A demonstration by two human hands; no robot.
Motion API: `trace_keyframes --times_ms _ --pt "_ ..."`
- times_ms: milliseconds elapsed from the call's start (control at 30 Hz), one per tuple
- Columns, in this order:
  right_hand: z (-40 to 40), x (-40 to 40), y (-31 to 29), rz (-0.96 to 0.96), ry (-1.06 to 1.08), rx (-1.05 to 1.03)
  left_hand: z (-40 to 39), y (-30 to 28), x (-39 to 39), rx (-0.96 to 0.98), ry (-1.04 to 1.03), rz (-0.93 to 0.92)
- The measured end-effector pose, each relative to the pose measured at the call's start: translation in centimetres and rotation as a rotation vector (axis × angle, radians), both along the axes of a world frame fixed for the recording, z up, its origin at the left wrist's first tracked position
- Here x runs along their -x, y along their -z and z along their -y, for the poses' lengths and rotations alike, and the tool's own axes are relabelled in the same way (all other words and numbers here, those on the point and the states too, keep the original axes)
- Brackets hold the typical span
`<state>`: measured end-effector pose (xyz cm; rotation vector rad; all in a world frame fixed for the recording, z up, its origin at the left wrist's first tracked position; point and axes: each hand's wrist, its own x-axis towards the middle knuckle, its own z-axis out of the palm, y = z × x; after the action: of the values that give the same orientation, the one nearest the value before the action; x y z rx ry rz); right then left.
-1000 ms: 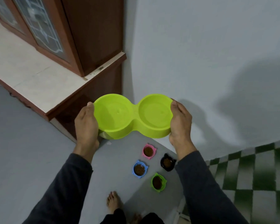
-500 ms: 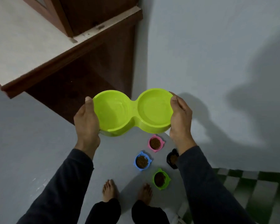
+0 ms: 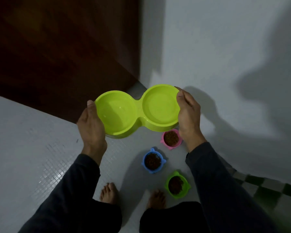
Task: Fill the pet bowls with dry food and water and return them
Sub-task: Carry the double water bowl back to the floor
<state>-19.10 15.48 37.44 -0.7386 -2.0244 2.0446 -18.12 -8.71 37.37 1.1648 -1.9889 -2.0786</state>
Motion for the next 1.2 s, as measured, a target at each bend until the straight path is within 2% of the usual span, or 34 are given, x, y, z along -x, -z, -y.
trace_keyframes --times_ms 333,533,867,1067,1200 --pt "-0.2 3.2 19.0 0.018 -0.064 -0.003 0.0 18.3 1.8 0.027 -0.006 0.018" --pt "0.5 5.1 27.7 0.012 -0.109 -0.006 0.4 26.6 2.3 0.034 -0.020 0.005" --pt "-0.3 6.9 38.1 0.023 -0.193 -0.019 0.3 36.1 2.6 0.059 -0.023 -0.012" --pt "-0.7 8.2 42.3 0.049 -0.259 -0.029 1.0 40.4 1.3 0.102 0.111 -0.068" --pt "-0.8 8.8 44.4 0.110 -0.309 -0.068 1.3 41.8 0.5 0.081 0.178 -0.022"
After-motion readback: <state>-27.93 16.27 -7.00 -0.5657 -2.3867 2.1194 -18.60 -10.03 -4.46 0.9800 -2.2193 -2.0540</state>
